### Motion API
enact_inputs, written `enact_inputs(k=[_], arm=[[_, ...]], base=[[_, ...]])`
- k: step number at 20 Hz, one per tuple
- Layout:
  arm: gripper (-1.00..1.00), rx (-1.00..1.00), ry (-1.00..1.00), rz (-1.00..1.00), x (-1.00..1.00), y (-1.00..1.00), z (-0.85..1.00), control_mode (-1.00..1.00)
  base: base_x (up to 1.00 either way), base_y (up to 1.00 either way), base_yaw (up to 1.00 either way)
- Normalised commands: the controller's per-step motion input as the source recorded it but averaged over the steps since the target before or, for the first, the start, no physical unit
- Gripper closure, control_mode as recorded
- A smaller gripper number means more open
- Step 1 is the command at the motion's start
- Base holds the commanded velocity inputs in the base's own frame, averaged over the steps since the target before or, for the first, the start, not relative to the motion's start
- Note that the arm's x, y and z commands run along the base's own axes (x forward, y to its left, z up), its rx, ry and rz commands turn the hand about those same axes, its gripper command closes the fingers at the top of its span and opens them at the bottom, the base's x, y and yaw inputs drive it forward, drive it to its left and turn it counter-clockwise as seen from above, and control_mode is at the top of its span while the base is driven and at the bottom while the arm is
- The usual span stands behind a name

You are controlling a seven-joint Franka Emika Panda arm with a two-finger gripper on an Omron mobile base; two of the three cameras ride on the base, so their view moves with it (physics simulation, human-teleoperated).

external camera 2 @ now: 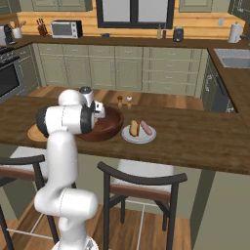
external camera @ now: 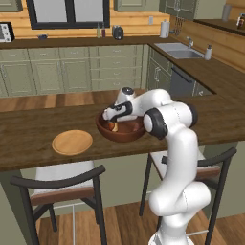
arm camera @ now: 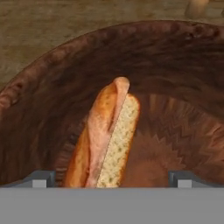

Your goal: Place one bun and one sausage from the bowl on each plate.

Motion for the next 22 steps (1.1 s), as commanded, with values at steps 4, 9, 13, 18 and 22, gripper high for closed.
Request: enact_inputs(k=[4,9,13,18,22], arm=[[-1.0,0.11,0.06,-0.18,0.13,0.26,-0.05,-1.0],[-1.0,0.14,0.14,-0.06,0.0,0.01,-0.19,-1.0],[-1.0,0.1,0.12,0.0,0.02,-0.07,-0.17,-1.0],[-1.0,0.04,0.1,0.0,0.01,-0.01,-0.24,-1.0],[-1.0,0.0,0.02,0.0,0.01,0.0,-0.29,-1.0]], base=[[0.0,0.0,0.0],[0.0,0.0,0.0],[0.0,0.0,0.0],[0.0,0.0,0.0],[0.0,0.0,0.0]])
